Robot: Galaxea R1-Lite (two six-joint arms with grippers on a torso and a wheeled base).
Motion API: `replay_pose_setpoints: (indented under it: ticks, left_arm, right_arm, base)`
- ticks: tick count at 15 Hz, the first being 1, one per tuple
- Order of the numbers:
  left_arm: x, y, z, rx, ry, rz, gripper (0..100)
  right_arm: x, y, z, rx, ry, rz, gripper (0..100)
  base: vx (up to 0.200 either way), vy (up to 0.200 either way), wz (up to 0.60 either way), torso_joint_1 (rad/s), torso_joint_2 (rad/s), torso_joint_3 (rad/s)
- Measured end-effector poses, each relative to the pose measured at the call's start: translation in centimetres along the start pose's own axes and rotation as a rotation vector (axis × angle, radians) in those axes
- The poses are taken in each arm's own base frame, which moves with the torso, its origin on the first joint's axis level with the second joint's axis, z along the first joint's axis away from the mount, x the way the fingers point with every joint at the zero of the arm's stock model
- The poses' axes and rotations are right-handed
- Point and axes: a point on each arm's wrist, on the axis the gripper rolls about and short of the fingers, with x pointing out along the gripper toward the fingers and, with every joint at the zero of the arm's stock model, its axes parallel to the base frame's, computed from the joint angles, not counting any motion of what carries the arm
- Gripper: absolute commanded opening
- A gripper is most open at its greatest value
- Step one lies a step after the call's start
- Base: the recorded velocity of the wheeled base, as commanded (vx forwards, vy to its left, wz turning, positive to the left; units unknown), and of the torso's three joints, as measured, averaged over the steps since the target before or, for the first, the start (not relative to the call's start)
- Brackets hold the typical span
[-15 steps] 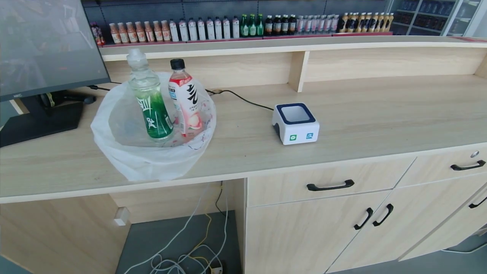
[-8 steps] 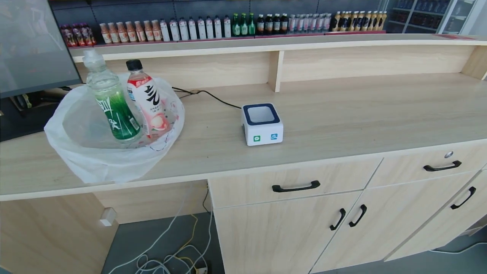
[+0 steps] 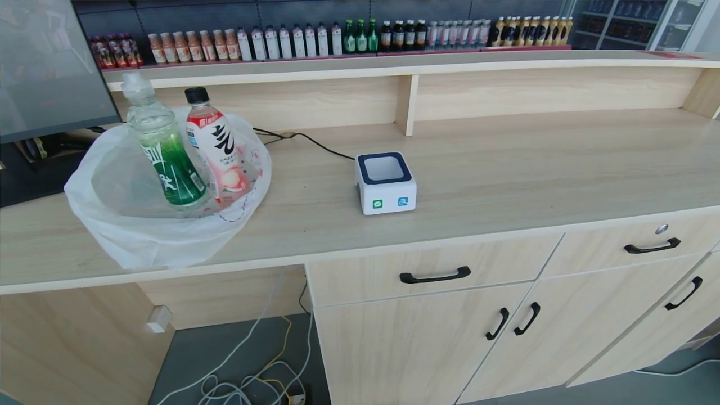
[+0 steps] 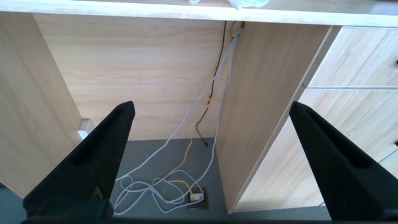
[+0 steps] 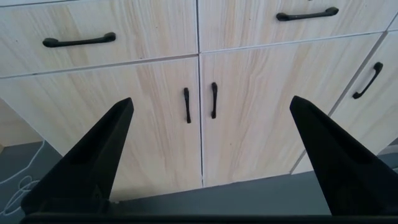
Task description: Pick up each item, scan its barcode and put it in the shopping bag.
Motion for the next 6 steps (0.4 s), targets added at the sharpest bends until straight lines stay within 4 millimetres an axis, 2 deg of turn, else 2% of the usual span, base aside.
replay_pose_setpoints:
  ticks: [6]
  left_arm:
    - [0.00, 0.00, 0.00, -0.002, 0.000, 0.000, 100]
  right_arm:
    - [0.00, 0.00, 0.00, -0.001, 0.000, 0.000, 100]
  base:
    - [0.000, 0.000, 0.00, 0.000, 0.00, 0.000]
